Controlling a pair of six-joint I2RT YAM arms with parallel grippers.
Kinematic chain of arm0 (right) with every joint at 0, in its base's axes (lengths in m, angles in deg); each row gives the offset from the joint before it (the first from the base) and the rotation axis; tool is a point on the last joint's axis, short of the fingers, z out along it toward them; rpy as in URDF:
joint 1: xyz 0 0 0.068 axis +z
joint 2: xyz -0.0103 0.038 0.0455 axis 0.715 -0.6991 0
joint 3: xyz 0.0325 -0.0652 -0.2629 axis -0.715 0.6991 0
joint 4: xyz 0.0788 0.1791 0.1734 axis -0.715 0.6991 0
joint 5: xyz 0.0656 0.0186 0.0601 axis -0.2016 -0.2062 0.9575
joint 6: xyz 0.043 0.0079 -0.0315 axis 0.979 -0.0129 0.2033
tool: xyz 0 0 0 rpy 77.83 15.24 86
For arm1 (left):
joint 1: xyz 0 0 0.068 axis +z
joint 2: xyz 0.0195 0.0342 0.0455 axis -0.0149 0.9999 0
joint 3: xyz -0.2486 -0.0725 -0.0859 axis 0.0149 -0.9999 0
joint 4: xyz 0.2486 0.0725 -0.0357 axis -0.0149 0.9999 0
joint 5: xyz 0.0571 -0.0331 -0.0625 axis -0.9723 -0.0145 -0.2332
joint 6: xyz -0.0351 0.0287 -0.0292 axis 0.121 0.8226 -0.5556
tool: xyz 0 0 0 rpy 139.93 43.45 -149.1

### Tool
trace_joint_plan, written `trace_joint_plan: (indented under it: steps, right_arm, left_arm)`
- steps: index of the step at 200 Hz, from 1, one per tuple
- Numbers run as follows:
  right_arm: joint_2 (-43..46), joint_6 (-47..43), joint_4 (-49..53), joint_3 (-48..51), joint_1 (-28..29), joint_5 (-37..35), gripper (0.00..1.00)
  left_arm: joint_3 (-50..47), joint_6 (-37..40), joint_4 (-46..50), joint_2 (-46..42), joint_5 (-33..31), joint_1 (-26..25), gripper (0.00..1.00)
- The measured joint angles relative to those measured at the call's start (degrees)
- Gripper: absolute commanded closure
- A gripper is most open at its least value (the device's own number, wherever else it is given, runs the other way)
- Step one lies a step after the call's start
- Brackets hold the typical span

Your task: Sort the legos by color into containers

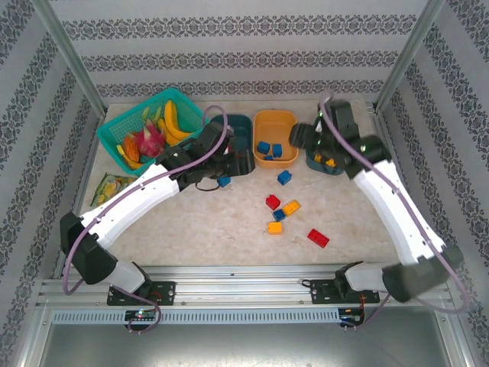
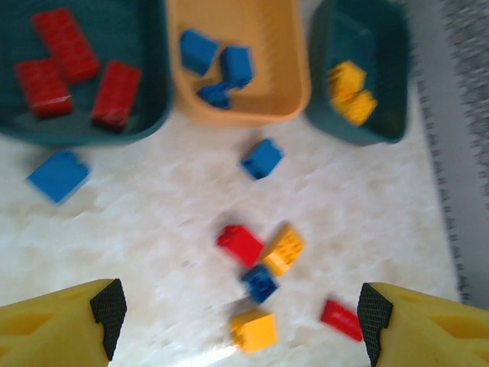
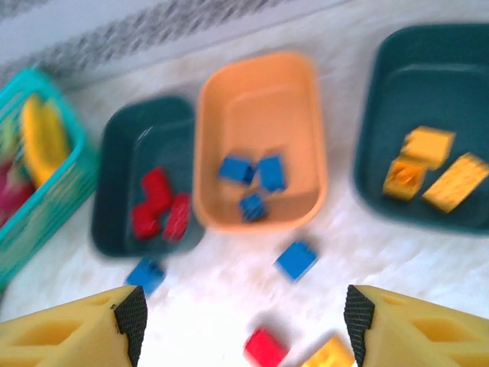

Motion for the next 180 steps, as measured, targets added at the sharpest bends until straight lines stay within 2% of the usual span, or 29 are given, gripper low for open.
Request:
trace_joint_plan:
  steps: [45,70,136,180]
  right_arm:
    - [12.2,3.1,-12.6,27.8,14.9,7.5,0.17]
    - [15.5,7.2,-18.7,38.4,18.9,9.3,0.17]
    - [15.8,10.7,-24.8,40.6,18.9,9.6,0.16]
    - [15.8,10.7,-24.6,39.3,18.6,9.7,0.16]
  left_arm:
    - [-12.2,0.5,0.3,0.8,-0.8,3.8,0.17]
    - [-13.6,5.5,-1.8,4.8,-1.0,5.0,0.18]
    - [-11.8,26.8,-9.0,17.7,2.9,13.9,0.15]
    - [-10.1,35.2,-13.1,22.0,6.3,14.5,0.15]
